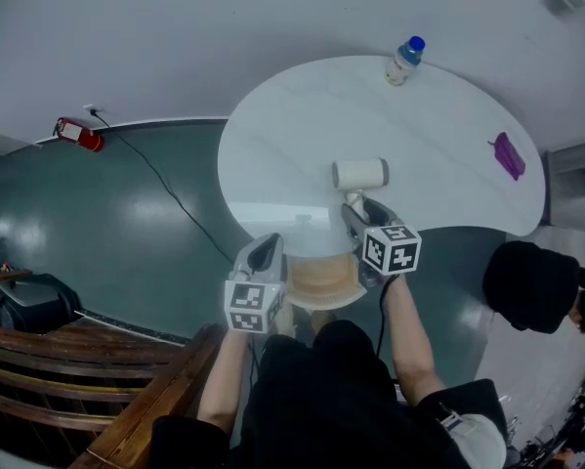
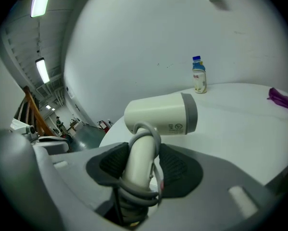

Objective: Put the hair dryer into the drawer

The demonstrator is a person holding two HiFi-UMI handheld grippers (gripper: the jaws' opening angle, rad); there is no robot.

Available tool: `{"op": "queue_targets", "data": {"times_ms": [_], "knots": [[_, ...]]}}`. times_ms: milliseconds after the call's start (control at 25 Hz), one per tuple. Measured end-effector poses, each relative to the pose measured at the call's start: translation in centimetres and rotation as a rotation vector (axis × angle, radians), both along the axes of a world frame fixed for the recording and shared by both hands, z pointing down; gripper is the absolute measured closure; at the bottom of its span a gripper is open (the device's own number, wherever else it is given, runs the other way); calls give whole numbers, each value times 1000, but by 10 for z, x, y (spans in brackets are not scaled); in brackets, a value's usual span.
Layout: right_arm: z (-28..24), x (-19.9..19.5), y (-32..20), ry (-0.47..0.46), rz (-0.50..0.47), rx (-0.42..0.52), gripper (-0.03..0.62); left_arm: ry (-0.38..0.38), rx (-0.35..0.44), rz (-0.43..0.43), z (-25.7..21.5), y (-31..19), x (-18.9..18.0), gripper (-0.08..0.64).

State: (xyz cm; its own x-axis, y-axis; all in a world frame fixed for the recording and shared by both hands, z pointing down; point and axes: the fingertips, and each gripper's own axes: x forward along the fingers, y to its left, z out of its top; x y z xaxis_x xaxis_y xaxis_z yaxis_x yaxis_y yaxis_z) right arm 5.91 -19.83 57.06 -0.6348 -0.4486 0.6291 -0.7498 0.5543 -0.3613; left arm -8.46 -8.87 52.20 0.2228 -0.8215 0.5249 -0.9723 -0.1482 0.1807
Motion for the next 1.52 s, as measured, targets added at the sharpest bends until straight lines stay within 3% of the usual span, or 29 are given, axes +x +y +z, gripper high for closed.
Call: {"op": "queue_targets", "data": {"times_ms": [720, 1520], "knots": [[-21, 30, 115, -39, 63, 8, 385, 7, 40, 114, -8, 69, 33, 552], [37, 33, 211, 0, 48, -99, 385, 40, -11, 162, 35, 119, 47, 552]]}}
